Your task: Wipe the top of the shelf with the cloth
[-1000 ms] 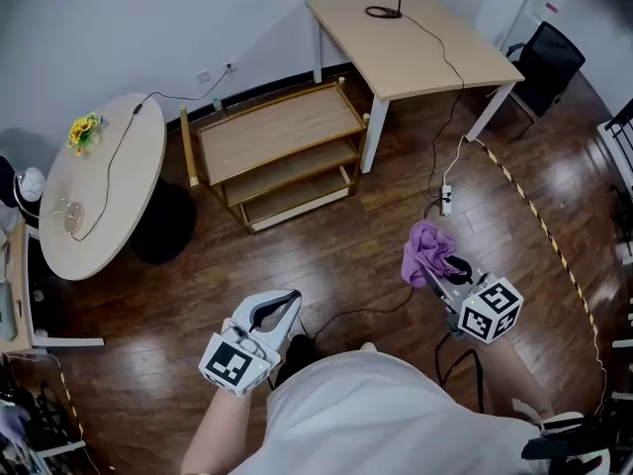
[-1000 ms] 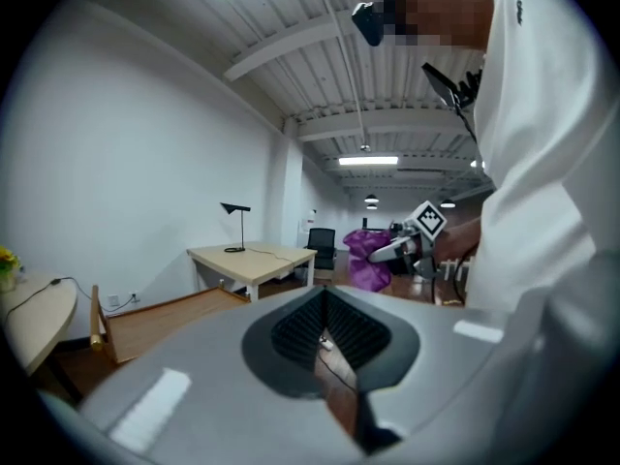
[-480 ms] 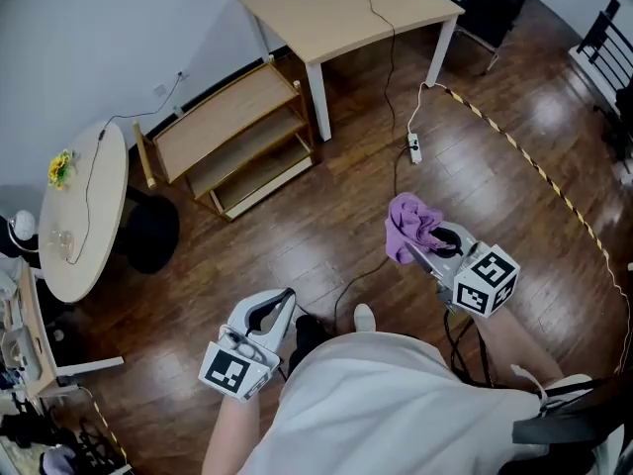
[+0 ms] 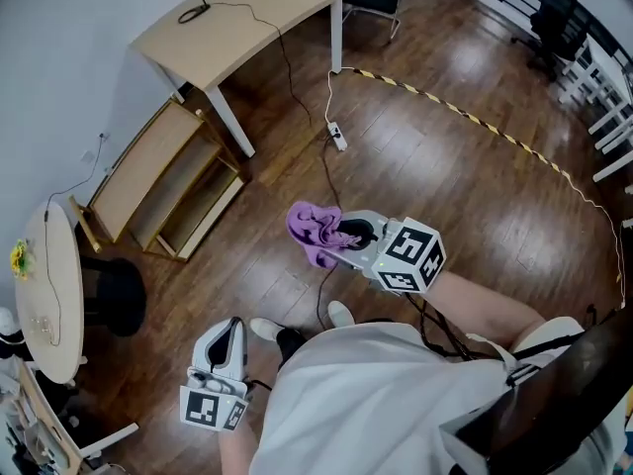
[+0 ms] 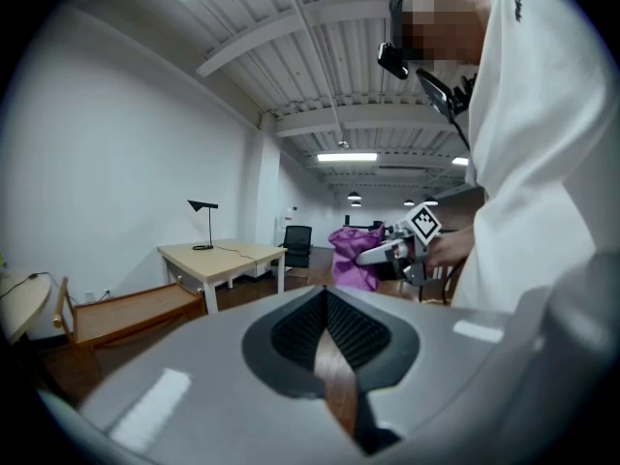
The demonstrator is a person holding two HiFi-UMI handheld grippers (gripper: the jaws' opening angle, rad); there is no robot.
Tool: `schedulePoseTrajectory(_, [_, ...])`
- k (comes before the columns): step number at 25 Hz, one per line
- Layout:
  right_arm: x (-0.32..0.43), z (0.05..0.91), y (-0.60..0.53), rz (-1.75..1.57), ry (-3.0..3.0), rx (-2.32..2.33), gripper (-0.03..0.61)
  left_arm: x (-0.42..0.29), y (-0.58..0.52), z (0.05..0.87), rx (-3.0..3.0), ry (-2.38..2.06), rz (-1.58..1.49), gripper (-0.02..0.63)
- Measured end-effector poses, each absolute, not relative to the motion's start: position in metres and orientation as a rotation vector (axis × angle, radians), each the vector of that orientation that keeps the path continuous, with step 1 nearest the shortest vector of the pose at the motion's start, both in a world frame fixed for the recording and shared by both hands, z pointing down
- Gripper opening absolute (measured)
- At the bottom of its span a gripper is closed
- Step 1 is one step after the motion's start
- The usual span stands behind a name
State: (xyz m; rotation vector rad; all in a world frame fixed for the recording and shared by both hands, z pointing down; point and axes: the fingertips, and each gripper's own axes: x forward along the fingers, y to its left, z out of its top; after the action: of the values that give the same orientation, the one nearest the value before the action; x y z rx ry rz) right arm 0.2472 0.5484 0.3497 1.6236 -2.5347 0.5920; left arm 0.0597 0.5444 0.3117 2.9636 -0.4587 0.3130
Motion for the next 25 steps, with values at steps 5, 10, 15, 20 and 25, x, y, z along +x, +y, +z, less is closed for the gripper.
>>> schedulePoseTrajectory(5, [0.2479, 0.3449, 0.5506, 0.591, -2.534, 1.623, 0.101, 0.0639, 0.5454, 0.3103, 2.962, -0.444, 0.303, 0.018])
schedulePoseTrajectory(10, [0.2478, 0.3466, 0.552, 0.587, -2.525, 1.623, 0.101, 0.0668, 0.5449, 0.3098, 2.971, -0.428, 0.304, 0.018])
schedulePoseTrajectory(15, [0.2499, 0.3478, 0.5538, 0.587, -2.517, 1.622, 0.101, 0.0685, 0.547, 0.309, 2.974, -0.42, 0.315, 0.018])
schedulePoseTrajectory(20, [0.2479, 0.3501, 0.5512, 0.583, -2.519, 1.609, 0.101, 0.0674, 0.5485, 0.3094, 2.974, -0.421, 0.316, 0.018])
schedulePoseTrajectory(25, [0.2454, 0.3527, 0.55, 0.589, -2.52, 1.59, 0.101, 0.0679, 0.5494, 0.3099, 2.971, -0.422, 0.318, 0.018])
